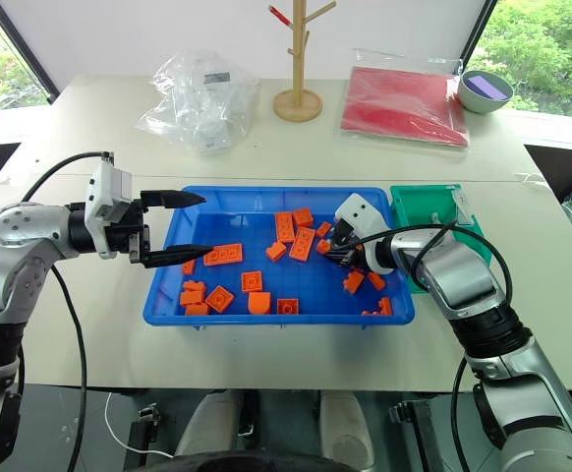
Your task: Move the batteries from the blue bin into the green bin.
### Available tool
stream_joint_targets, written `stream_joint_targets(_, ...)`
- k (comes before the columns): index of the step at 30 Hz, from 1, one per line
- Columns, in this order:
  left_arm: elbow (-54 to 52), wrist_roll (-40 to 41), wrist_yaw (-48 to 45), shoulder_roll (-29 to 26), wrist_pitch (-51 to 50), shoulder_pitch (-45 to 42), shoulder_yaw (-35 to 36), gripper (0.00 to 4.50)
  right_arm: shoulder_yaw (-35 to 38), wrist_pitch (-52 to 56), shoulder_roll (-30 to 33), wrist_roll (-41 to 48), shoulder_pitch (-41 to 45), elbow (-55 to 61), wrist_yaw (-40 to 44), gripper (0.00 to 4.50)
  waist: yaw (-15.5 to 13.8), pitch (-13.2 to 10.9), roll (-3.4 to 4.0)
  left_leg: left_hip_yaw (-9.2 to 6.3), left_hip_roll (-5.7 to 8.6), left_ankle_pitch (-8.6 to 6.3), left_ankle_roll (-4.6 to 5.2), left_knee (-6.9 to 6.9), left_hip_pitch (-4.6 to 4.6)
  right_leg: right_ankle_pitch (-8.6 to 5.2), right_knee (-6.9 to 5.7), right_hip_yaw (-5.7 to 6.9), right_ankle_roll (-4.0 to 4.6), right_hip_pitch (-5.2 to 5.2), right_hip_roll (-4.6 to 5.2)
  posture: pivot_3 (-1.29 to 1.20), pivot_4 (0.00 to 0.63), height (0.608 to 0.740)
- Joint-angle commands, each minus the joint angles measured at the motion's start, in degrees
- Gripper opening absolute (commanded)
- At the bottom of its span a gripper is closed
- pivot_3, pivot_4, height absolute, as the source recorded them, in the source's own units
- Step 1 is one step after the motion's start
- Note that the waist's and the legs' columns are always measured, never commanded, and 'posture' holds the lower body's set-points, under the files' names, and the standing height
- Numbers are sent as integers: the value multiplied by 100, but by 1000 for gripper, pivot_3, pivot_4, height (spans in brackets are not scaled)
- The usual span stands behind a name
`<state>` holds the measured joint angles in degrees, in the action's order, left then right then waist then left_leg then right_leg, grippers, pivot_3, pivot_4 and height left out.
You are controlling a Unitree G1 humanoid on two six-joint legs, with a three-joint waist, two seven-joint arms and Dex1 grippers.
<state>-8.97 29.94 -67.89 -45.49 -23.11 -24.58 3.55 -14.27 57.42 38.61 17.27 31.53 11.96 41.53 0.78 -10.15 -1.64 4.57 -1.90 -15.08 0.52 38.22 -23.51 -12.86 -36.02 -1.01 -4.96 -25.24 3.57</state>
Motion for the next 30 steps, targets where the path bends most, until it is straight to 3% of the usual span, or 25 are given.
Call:
stream_joint_targets(1, -30, -8, 3, 13, 137, -128, 69, 4500, 123, 246, -100, 312, 70, 752, 88, 1079, 3, 0, 0, -1, 0, 0, 0, 0, 0, 0, -1, 1, -1, 0, 0, 0, 150, 736)
stream_joint_targets(3, -4, -32, 0, 35, 168, -152, 44, 4500, -44, 338, -174, 354, 59, 926, 85, 1079, 13, 0, 0, -2, -2, 0, 0, 0, 0, 2, -1, 1, -3, 0, -1, 0, 150, 736)
stream_joint_targets(9, 53, -50, -15, 72, 176, -258, 26, 4500, -432, 108, -26, 27, 14, 844, 44, 4186, -3, 0, 0, 0, 0, 0, 0, 0, 0, 0, 0, 1, 0, 0, 1, 0, 150, 736)
stream_joint_targets(10, 65, -53, -22, 68, 185, -265, 31, 4500, -379, 126, 16, 49, 38, 837, 81, 4472, -7, 0, 0, 0, 0, 0, 0, 0, 0, 0, 0, 1, 0, 0, 1, 0, 150, 736)
stream_joint_targets(20, 161, -113, 4, 129, 224, -377, -27, 4500, -101, 87, 534, 145, 357, 811, 487, 4472, 12, 0, 0, -1, -1, 0, 0, 0, 0, 0, 0, 1, 0, -1, -1, 0, 150, 736)
stream_joint_targets(30, 161, -161, -25, 160, 242, -397, -10, 4500, -384, -444, 296, -175, 523, 73, 506, 4472, 4, 0, 0, 0, 0, 0, 0, 0, 0, 0, 0, 1, 0, -1, -1, 0, 150, 736)
